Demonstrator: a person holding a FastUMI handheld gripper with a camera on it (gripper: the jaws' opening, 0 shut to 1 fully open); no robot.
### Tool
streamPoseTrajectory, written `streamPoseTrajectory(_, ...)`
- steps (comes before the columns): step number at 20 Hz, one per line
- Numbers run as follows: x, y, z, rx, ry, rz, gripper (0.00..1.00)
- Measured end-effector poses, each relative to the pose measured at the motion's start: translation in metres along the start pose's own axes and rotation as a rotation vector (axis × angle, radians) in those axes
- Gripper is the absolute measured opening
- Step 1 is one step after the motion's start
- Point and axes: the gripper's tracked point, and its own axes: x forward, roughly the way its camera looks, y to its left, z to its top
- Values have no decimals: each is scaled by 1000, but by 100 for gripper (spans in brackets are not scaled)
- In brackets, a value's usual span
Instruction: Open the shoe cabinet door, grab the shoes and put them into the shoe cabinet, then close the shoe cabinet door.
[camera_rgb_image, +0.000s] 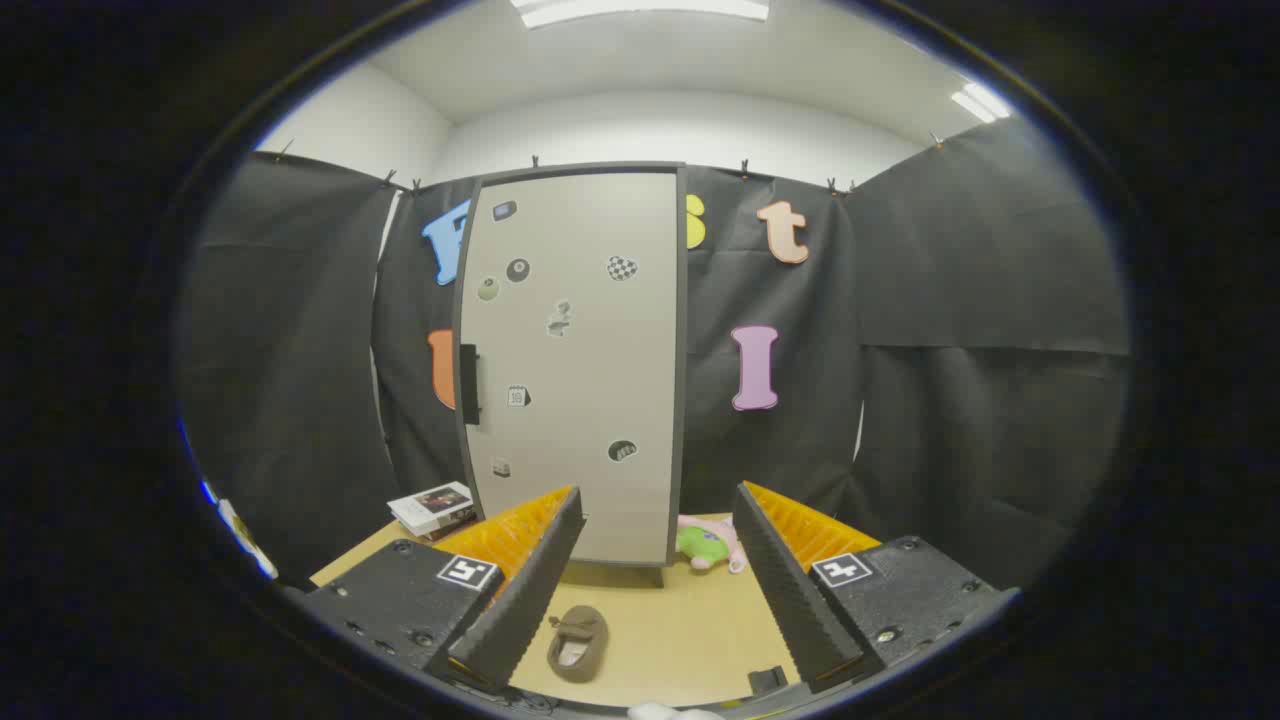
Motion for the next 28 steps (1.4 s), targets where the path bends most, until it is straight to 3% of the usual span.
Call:
streamPoseTrajectory(8, -7, 14, -2, 9, 8, 13, 99)
streamPoseTrajectory(19, -8, 21, 10, 31, -13, -37, 99)
streamPoseTrajectory(22, 7, 37, 11, 47, 1, -53, 99)
streamPoseTrajectory(28, 64, 105, 21, 49, 6, 35, 99)
